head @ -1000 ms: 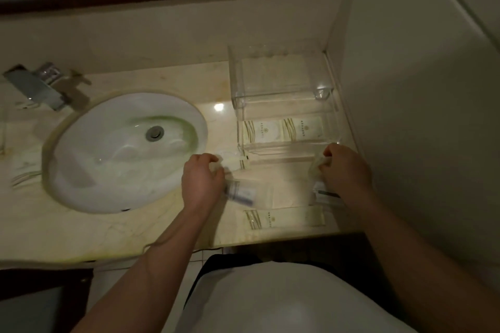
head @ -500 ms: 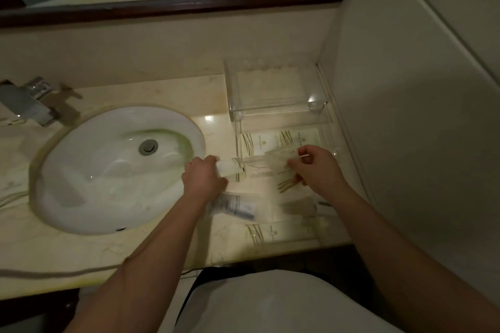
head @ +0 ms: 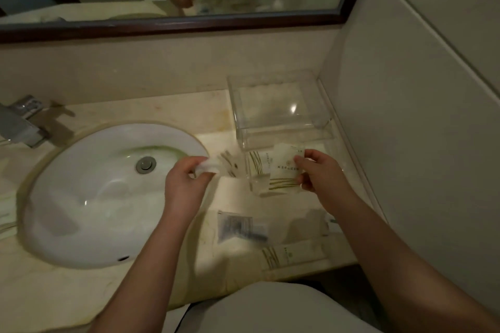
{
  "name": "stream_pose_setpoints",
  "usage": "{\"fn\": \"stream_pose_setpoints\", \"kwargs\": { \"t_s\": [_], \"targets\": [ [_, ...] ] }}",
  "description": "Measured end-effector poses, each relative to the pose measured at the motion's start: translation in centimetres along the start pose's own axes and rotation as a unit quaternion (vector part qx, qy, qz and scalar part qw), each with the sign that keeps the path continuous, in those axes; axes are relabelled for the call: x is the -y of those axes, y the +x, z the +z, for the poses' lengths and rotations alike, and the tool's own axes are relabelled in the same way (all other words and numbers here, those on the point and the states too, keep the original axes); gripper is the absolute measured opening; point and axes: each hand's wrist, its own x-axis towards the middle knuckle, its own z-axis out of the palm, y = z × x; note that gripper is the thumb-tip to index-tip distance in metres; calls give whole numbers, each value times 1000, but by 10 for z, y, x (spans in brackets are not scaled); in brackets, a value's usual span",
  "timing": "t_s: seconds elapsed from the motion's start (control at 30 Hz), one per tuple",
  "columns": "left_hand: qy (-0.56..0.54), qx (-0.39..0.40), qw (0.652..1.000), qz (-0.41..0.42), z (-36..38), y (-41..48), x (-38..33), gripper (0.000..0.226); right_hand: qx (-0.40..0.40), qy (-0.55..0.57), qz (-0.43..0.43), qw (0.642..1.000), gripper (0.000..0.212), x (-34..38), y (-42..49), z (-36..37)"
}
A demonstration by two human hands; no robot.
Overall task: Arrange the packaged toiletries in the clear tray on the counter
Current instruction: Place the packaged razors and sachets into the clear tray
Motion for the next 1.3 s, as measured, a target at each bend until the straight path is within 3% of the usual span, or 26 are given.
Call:
{"fn": "stream_pose_setpoints", "kwargs": {
  "t_s": [0.17, 0.33, 0.43, 0.53, 0.63, 0.8, 0.97, 1.1, 1.3],
  "targets": [
    [-18, -7, 999, 44, 13, 1, 0, 36, -118, 158, 74, 978, 6, -14, 0, -12],
    [-72, 55, 993, 75, 30, 2, -14, 15, -144, 235, 95, 957, 13, -19, 5, -23],
    [-132, 54, 990, 2, 42, 3, -23, 21, -125, 248, 101, 955, 14, -16, 12, -23],
    [-116, 45, 991, -52, 59, 8, -25, 24, -107, 246, 114, 957, 13, -13, 21, -24],
    [-189, 60, 966, -166, 71, 12, -30, 38, -91, 247, 113, 958, 14, -11, 30, -27],
    [-241, 39, 927, -284, 80, 19, -39, 22, -72, 227, 117, 964, 6, -9, 40, -36],
    [-235, 5, 938, -253, 78, 22, -50, 17, -66, 216, 136, 965, 5, -9, 50, -42],
    [-279, 2, 927, -249, 86, 28, -60, 13, -53, 221, 137, 964, 6, -8, 54, -43],
    [-241, 46, 936, -251, 101, 36, -70, 12, -63, 210, 130, 967, 5, -9, 57, -53]
  ]
}}
